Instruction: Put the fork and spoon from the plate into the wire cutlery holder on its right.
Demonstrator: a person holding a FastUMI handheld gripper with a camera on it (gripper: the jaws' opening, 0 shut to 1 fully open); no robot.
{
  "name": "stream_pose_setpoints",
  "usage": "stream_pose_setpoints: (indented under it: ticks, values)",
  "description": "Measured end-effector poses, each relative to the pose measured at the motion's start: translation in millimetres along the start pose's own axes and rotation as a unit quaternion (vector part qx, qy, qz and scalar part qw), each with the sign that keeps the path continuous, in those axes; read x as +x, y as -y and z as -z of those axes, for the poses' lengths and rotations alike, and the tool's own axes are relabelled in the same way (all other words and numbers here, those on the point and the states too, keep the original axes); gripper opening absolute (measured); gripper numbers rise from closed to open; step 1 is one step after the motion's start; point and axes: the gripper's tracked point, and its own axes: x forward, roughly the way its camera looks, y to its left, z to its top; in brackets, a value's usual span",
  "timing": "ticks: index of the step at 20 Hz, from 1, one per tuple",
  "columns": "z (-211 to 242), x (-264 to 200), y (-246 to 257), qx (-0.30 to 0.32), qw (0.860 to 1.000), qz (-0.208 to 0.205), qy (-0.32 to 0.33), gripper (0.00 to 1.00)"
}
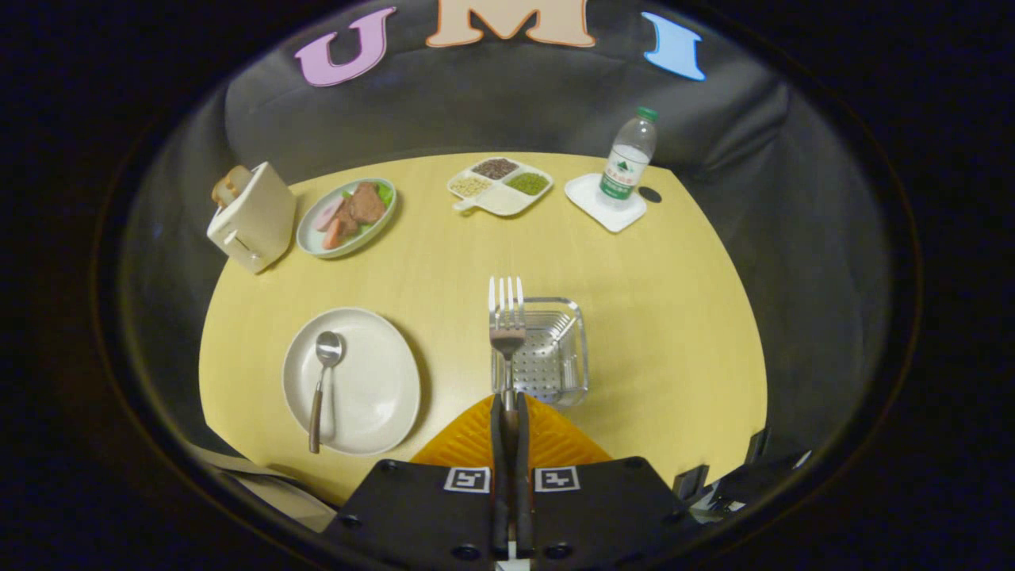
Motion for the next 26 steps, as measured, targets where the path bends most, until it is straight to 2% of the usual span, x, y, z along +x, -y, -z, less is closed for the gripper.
stream_pose_setpoints:
  ticks: [6,12,17,24,26]
  values:
    - [12,2,13,0.0,1.0,0.007,-0.015,0.11]
    - [5,-1,18,0.014,1.0,0.006,0.0,0.19]
    - [-18,-4,-4,0.023,0.997,-0.014,0.073,0.53]
    - [-40,-20,-42,0.006,0.983,-0.001,0.182,1.0]
    - [-55,-32,-52,-0.015,0.973,0.011,0.232,1.0]
